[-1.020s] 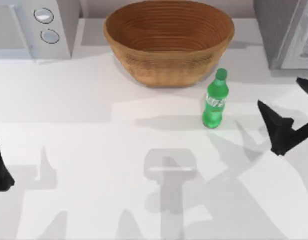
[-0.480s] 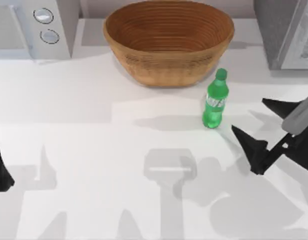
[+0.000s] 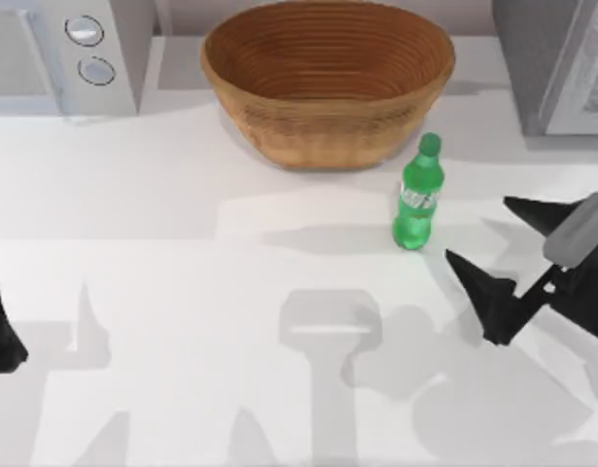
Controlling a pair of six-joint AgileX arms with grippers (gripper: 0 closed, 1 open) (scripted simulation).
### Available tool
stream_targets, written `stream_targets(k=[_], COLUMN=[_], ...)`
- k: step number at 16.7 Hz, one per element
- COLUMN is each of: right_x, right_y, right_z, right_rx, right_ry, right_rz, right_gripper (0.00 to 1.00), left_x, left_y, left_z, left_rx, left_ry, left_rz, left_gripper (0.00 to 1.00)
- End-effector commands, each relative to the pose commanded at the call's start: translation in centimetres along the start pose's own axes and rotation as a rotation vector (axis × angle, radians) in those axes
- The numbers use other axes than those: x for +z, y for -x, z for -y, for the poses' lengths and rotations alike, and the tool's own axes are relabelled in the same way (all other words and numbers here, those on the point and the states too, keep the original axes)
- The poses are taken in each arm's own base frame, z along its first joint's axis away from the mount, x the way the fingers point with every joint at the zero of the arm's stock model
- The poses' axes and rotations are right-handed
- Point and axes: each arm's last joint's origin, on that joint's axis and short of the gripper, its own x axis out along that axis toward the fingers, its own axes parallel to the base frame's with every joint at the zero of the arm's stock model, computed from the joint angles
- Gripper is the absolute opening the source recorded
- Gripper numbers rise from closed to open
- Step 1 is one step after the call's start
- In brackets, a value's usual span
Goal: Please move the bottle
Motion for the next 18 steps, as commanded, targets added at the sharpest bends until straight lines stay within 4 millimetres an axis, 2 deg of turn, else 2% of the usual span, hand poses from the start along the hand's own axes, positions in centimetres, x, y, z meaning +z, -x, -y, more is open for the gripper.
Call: stream_targets(k=[2,4,11,13,17,18], right_x=[0.0,-0.1,0.0,0.0,0.0,0.0], right_y=[-0.5,-1.9,-9.3,-10.1,-10.1,-10.1], right_z=[0.0,0.2,0.1,-0.1,-0.1,-0.1], right_rx=[0.003,0.006,0.006,0.006,0.006,0.006], right_ry=[0.001,0.003,0.003,0.003,0.003,0.003], right_rz=[0.001,0.002,0.004,0.003,0.003,0.003], right_gripper=[1.00,1.00,1.00,1.00,1.00,0.92], left_x=[0.0,0.0,0.0,0.0,0.0,0.0], left_y=[0.0,0.0,0.0,0.0,0.0,0.0], left_z=[0.0,0.0,0.0,0.0,0.0,0.0], left_rx=[0.000,0.000,0.000,0.000,0.000,0.000], left_ry=[0.000,0.000,0.000,0.000,0.000,0.000], left_rz=[0.000,0.000,0.000,0.000,0.000,0.000], left_gripper=[1.00,1.00,1.00,1.00,1.00,1.00])
